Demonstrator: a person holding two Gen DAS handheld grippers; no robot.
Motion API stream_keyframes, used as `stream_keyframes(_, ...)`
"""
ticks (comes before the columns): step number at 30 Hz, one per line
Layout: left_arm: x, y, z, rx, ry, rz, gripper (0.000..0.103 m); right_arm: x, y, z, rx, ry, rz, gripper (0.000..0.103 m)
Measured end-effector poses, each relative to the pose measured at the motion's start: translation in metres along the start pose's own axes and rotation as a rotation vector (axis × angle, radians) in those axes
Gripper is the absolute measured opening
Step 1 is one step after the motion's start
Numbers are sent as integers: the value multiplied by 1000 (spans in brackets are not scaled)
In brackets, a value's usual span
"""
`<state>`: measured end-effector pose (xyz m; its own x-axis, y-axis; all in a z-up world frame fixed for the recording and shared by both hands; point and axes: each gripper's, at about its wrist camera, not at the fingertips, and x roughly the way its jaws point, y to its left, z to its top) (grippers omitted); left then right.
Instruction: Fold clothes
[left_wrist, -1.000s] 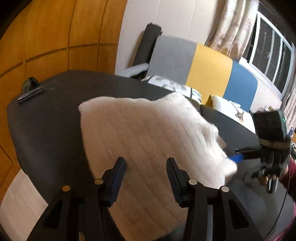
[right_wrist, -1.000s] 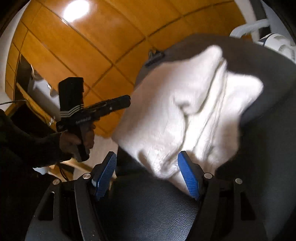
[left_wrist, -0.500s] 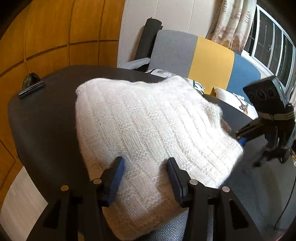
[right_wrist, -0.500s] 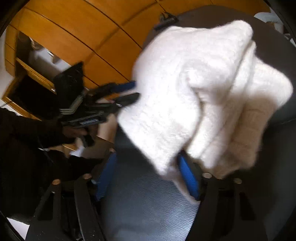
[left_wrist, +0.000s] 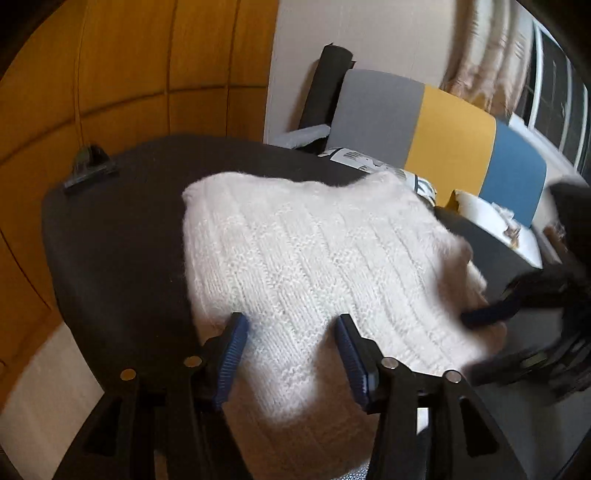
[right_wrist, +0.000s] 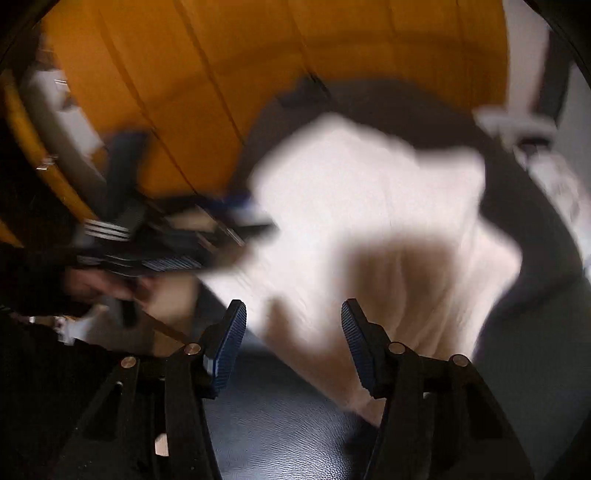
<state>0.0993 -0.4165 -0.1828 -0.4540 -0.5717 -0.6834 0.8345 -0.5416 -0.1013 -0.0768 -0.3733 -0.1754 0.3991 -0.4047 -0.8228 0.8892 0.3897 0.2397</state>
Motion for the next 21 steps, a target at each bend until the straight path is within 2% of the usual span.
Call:
stream_keyframes(3,-1,-5,-3,15,13,20,58,13,-11,-26,75,-97,-4,58)
stream_keyframes(5,-11,3,1,-58,33,10,58,5,-16,-32,191,-165,2,58)
stream_keyframes(7,-22,10,3,-120,46,10,58,-6,-8,-37,285,-233,-76,58)
stream_keyframes(9,-36,16,3,-170,52,20,58,-17,14,-42,330,-317,-134,71)
stream_keyframes(10,-47,16,1,-171,40,32,58,-21,28,-43,339,-351,-154,81)
stream_keyframes(11,-56,16,3,-163,27,49,58,-24,41,-44,349,-385,-174,87)
stream_keyframes(13,-76,15,6,-147,-3,79,58,-37,62,-54,399,-468,-164,90)
stream_keyframes(14,-91,13,5,-133,-27,89,58,-40,68,-55,427,-500,-157,100)
stream_keyframes(15,-102,12,6,-118,-48,109,58,-42,75,-56,456,-533,-150,103)
stream_keyframes(17,-123,10,6,-106,-82,127,58,-39,94,-51,469,-539,-146,103)
stream_keyframes(21,-164,13,12,-117,-194,96,58,-45,108,-45,473,-453,-267,103)
